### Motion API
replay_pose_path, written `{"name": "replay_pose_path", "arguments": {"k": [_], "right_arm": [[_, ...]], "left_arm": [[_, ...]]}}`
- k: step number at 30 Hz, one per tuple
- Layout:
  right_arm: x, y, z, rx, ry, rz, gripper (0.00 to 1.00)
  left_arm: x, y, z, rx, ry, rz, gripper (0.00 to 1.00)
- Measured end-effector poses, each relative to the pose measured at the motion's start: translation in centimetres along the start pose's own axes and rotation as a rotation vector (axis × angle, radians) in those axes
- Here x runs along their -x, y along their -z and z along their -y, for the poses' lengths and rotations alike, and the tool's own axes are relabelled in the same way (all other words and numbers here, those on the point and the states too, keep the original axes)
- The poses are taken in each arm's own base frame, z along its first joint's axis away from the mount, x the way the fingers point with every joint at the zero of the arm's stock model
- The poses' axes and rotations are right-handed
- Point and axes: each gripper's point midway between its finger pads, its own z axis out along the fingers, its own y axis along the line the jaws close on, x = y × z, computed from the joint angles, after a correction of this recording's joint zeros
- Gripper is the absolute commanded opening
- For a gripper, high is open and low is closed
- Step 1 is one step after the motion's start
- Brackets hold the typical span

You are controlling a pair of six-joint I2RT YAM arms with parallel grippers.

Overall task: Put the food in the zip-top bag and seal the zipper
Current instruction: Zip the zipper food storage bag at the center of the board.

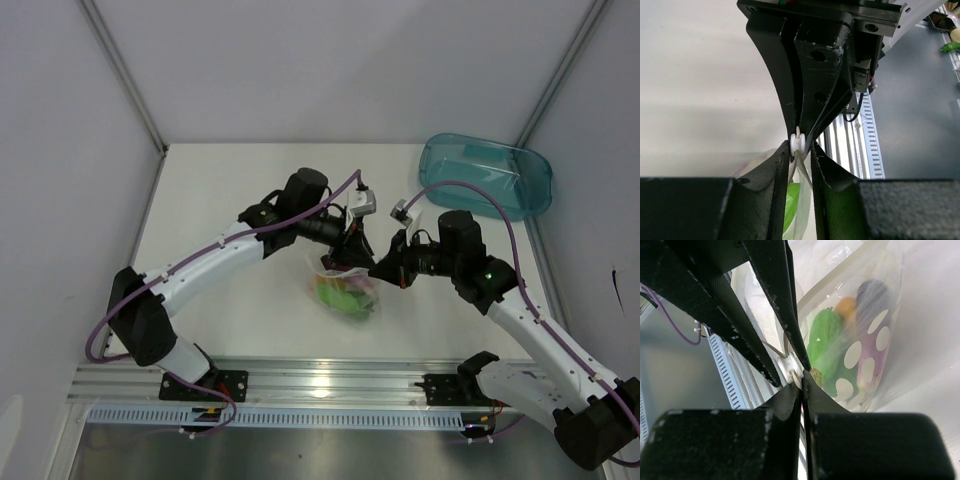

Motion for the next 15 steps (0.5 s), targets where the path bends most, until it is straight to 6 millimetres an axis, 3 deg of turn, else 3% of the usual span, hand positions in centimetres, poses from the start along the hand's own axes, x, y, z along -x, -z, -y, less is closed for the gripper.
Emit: {"name": "replay_pose_path", "arguments": {"k": [5, 8, 15], "right_arm": [[-0.03, 0.02, -0.01, -0.001, -0.001, -0.001, 0.0], [-0.04, 0.0, -0.02, -0.002, 0.0, -0.001, 0.0], [0.09, 0.11, 0.35, -0.031, 0.002, 0.007, 0.0]], "left_arm": [[-0.16, -0.17, -0.14, -0.001, 0.018, -0.005, 0.16], [-0.16, -0.18, -0.15, 0.001, 0.025, -0.006, 0.01], [-0.16, -0.14, -0.71, 0.04, 0.048, -0.009, 0.01]]}}
